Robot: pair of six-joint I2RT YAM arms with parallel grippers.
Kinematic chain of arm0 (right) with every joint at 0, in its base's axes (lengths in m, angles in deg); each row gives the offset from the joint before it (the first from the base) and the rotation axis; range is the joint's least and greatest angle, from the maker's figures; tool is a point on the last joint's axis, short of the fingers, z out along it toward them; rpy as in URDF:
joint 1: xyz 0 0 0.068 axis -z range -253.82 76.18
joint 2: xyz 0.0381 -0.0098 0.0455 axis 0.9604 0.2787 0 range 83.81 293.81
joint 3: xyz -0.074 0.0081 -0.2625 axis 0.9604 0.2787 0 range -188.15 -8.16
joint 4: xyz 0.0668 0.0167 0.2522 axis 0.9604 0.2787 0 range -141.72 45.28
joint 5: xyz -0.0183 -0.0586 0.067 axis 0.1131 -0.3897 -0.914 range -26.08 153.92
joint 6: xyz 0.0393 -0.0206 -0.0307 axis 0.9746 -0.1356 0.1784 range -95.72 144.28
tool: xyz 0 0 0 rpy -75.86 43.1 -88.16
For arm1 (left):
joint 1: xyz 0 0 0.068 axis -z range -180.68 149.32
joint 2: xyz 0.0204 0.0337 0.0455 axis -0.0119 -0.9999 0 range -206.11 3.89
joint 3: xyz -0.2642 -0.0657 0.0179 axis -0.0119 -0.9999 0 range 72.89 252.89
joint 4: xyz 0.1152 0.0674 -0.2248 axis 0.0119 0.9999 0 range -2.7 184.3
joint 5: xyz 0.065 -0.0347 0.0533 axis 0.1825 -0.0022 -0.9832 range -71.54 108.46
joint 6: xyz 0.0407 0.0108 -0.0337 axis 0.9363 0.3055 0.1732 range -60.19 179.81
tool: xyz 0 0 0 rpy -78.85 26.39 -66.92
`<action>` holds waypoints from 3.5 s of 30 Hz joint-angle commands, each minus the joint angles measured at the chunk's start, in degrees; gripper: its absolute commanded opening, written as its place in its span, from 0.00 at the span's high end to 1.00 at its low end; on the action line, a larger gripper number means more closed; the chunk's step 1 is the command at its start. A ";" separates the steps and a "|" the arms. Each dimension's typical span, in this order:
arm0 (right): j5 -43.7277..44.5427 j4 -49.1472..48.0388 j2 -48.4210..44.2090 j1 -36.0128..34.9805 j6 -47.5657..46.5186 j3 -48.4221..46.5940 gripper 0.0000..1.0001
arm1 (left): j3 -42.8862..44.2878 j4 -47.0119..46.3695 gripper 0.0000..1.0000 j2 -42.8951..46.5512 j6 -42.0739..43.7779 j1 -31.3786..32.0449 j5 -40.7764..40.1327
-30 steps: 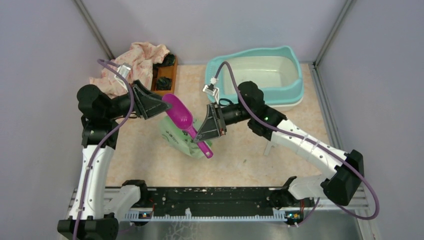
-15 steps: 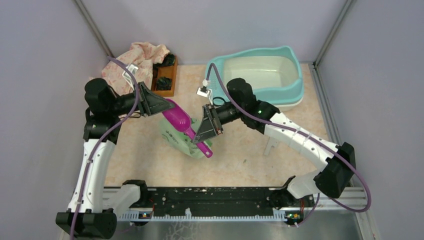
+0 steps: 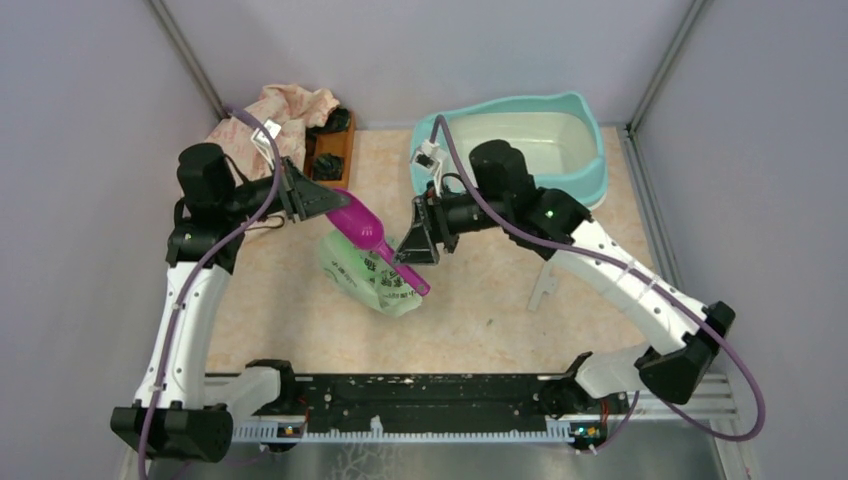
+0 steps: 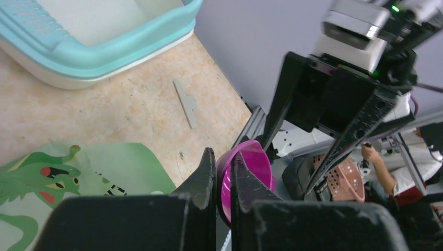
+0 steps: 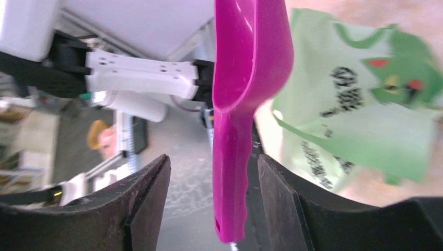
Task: Fill the litter box with clean litter
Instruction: Pick up the spatula from the center of the board.
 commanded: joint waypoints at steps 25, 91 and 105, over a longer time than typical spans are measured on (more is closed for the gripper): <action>59.26 -15.84 -18.06 -17.75 -26.11 17.63 0.06 | 5.32 1.70 1.00 -6.78 -15.16 0.23 -9.06; 50.98 -10.06 -16.66 -14.03 -25.82 12.68 1.00 | -1.75 -7.80 0.13 -9.03 -20.61 -0.07 -9.05; 47.03 25.25 -17.22 -14.61 -13.50 -3.53 1.00 | 6.78 4.77 0.03 -10.30 -7.93 -5.00 -16.45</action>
